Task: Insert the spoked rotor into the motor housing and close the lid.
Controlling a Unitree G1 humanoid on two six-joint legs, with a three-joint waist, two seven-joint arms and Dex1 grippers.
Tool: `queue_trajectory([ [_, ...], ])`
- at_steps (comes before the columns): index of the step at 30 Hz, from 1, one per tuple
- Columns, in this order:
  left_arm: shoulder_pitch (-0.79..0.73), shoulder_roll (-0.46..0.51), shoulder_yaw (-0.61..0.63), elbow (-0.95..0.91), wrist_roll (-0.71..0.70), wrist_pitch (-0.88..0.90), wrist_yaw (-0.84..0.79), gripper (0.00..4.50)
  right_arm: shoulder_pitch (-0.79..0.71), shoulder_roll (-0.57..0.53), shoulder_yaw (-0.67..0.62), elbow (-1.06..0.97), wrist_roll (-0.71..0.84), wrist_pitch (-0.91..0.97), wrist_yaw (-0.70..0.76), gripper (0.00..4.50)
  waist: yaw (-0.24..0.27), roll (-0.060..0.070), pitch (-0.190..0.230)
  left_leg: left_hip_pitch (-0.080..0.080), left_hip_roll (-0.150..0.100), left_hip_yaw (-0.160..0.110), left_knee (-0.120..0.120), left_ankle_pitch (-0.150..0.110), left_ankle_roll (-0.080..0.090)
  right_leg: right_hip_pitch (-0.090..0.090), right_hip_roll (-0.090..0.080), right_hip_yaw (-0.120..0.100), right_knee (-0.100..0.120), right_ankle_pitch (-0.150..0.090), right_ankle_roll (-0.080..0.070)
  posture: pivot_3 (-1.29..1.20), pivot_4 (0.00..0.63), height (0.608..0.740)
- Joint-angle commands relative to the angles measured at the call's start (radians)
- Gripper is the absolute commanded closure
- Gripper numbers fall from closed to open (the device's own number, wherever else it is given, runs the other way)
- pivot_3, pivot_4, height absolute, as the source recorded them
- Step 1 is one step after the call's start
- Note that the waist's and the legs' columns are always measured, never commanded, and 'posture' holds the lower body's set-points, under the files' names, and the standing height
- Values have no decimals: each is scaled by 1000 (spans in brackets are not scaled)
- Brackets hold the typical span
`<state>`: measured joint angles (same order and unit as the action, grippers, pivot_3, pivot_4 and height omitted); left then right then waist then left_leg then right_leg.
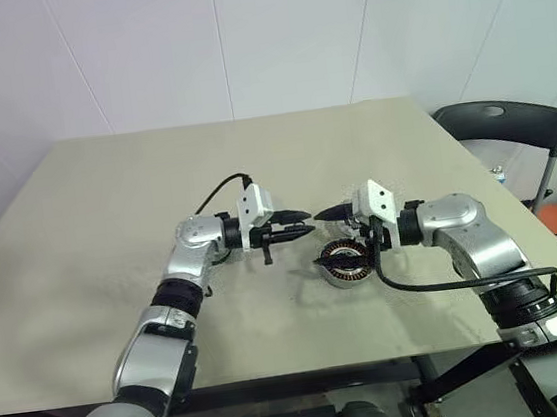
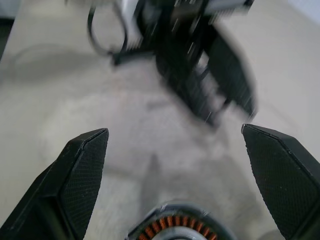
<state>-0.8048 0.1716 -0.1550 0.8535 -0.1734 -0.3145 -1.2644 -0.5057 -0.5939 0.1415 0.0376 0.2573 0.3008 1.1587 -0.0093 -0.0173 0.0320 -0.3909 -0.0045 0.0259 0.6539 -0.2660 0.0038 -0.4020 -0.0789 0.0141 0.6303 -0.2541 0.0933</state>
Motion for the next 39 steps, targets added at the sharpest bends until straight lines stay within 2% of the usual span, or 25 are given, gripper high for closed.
queue_trajectory([
  [1,-31,-16,3,-10,1,-21,-17,3756,-32,-33,-77,-30,44,31,-21,0,0,0,0,0,0,0,0,0,0,0,0,0,0,0,0,0,0,740],
  [5,-33,-15,13,-12,-4,-16,-29,3756,-49,-66,-147,-31,113,116,-18,0,0,0,0,0,0,0,0,0,0,0,0,0,0,0,0,0,0,740],
  [14,-20,-3,20,-25,-10,-5,-46,3756,63,-201,-148,18,70,57,47,0,3,0,0,0,0,0,0,0,0,0,0,0,0,0,0,0,0,740],
  [20,-7,-8,17,-40,-16,10,-69,3756,107,-264,-219,55,88,40,44,0,2,-1,0,0,0,0,3,0,1,1,0,0,0,0,0,0,0,740],
  [26,-25,-34,5,0,-3,15,-95,3756,162,-254,-245,-15,101,59,5,0,0,-1,1,0,0,0,7,-1,2,3,0,0,0,0,0,0,0,740],
  [39,-151,-109,11,218,67,-44,-39,3756,300,-220,-262,-182,136,106,-92,0,17,-3,2,0,0,0,11,-4,7,6,-1,0,-2,0,1,0,0,740],
])
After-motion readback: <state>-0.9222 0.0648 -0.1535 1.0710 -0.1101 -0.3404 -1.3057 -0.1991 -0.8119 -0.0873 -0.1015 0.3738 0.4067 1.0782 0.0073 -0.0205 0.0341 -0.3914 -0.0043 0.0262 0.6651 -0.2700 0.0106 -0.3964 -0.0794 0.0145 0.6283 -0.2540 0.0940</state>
